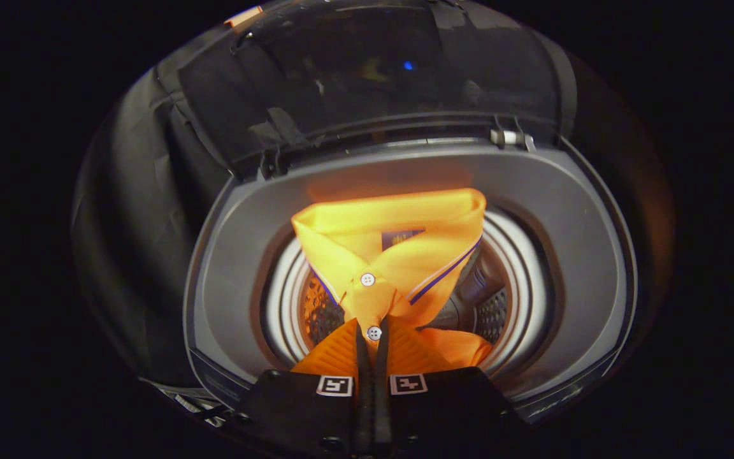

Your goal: Put the clothes into the washing machine and then close the washing machine lid.

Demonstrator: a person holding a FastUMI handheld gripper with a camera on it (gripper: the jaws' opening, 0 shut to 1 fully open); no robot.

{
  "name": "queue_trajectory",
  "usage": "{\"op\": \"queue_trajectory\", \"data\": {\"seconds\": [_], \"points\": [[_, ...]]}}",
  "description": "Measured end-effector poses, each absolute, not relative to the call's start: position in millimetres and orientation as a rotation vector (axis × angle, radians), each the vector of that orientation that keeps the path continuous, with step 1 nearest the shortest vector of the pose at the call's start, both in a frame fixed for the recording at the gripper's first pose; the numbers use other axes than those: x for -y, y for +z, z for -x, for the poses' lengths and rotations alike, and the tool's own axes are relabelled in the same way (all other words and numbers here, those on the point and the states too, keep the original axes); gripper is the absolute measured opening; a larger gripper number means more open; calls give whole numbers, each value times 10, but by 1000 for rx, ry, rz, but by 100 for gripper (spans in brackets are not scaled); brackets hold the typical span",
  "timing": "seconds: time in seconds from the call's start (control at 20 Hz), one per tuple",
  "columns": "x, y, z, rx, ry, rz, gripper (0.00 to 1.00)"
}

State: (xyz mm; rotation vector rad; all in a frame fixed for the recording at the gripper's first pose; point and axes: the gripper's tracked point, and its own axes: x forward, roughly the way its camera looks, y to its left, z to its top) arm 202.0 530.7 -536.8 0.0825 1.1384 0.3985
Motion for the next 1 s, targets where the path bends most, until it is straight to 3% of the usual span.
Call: {"op": "queue_trajectory", "data": {"seconds": [0.75, 0.8, 1.0], "points": [[-5301, -5333, -2239, -1127, 362, -76, 8], [-5313, -5334, -2193, -1147, 369, -68, 11], [-5233, -5332, -2204, -1139, 350, -18, 55]]}}
